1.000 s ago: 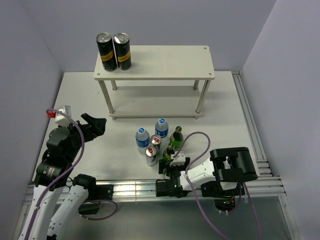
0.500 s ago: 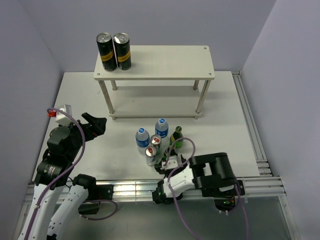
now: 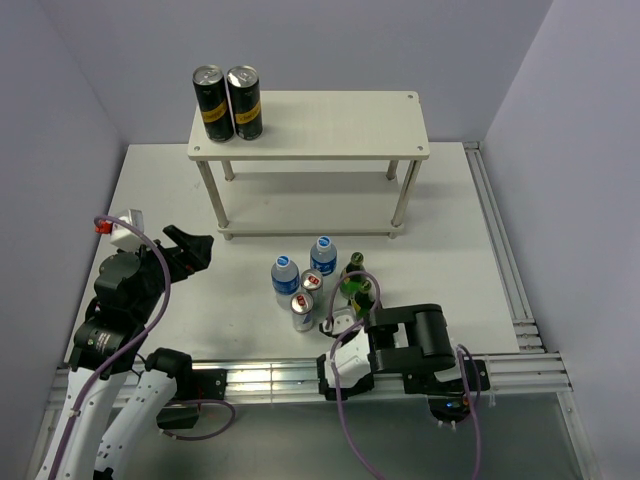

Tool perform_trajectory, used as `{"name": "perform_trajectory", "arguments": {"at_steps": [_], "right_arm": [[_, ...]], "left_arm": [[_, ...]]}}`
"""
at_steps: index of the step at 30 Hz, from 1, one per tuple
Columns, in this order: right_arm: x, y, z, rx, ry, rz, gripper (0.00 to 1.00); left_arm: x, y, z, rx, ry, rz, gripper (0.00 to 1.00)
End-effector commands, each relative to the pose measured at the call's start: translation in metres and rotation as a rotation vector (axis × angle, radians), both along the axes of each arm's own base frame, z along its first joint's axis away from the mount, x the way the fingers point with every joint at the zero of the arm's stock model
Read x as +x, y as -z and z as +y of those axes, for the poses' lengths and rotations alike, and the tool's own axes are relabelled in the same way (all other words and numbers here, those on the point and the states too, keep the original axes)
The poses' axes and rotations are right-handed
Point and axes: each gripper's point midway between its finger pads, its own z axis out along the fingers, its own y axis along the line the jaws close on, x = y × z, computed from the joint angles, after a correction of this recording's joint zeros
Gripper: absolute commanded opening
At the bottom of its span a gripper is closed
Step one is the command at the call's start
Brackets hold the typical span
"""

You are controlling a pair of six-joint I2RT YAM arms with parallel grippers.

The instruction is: Place and organize the beverage onto the shelf

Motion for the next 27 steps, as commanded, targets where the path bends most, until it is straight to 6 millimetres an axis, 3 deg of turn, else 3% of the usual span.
{"name": "perform_trajectory", "arguments": {"at_steps": [1,4,8,9,11,13,19,22,27], "right_arm": [[0.005,-0.022,0.042,0.655,-0.154,-0.062,0.96],[0.005,-0.019,0.044,0.636,-0.175,-0.064,0.89],[0.004,-0.020,0.048,0.645,-0.181,-0.066,0.72],[0.004,-0.020,0.048,0.646,-0.177,-0.065,0.62],[0.005,-0.019,0.048,0.651,-0.164,-0.063,0.17],[0.005,-0.017,0.046,0.650,-0.149,-0.061,0.02],[0.000,-0.019,0.044,0.666,-0.130,-0.050,0.00],[-0.008,-0.030,0.046,0.709,-0.140,-0.034,0.00],[-0.040,-0.053,0.063,0.661,-0.179,0.032,0.00]], "left_arm": [[0.004,-0.006,-0.003,0.003,0.014,-0.027,0.99],[0.003,-0.006,-0.003,0.002,0.015,-0.028,0.99],[0.004,-0.005,-0.003,0.003,0.015,-0.022,0.99],[0.004,-0.006,-0.003,0.004,0.016,-0.025,0.99],[0.005,-0.005,-0.003,0.005,0.016,-0.022,0.99],[0.005,-0.005,-0.003,0.005,0.016,-0.022,0.99],[0.005,-0.003,-0.004,0.007,0.019,-0.018,0.99],[0.006,-0.003,-0.004,0.008,0.019,-0.015,0.98],[0.006,-0.003,-0.005,0.007,0.027,-0.013,0.98]]}}
